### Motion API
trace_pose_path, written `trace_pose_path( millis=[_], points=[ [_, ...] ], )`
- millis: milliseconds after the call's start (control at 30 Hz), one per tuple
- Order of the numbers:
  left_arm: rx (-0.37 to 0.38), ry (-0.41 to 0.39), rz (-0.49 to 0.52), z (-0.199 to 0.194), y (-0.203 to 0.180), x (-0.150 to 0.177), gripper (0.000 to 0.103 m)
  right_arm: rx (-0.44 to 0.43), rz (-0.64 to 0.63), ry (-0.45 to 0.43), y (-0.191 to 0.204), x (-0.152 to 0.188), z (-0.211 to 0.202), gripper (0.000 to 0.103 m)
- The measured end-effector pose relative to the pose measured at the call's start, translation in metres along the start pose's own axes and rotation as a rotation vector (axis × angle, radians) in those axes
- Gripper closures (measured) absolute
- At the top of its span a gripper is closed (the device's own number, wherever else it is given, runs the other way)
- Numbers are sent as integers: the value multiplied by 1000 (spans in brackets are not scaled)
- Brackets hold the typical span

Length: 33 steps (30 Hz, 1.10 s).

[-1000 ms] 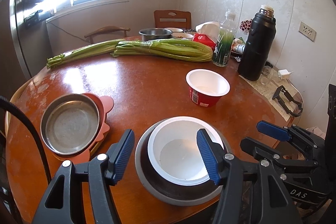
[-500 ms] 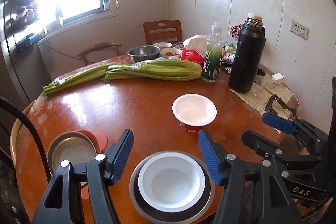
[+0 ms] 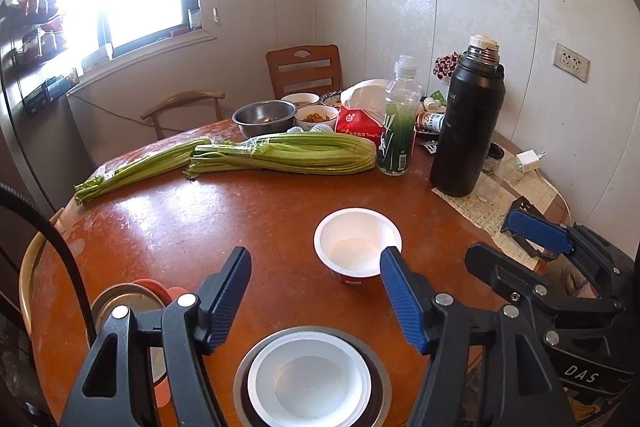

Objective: Organize plates and bowls
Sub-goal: 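Move the left gripper to the red-printed paper cup rim and close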

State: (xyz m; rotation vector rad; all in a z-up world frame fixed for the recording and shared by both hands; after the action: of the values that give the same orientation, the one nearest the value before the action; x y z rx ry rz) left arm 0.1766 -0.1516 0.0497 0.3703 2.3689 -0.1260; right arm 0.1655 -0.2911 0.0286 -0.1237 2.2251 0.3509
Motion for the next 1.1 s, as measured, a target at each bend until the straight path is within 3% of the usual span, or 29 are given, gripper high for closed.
trace_pose_path(
  millis=[433, 1100],
  points=[
    [-16, 52, 23, 31, -2, -14, 36, -37, 69, 45, -18, 0, 26, 30],
    [18, 188, 42, 113, -7, -15, 36, 26, 127, 133, -46, 18, 79, 30]
  ],
)
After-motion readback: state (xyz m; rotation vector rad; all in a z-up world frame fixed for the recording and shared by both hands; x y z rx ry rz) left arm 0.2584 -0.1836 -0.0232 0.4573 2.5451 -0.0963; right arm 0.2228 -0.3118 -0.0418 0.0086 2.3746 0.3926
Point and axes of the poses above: each gripper's, at about its wrist camera, not at the fingertips, and z roughly the way its jaws point, y to its left, x to its underside, the point moved 9 cm from there along z, roughly the way its jaws point, and after that the axes turned 6 degrees about y, right-handed, at the moved point
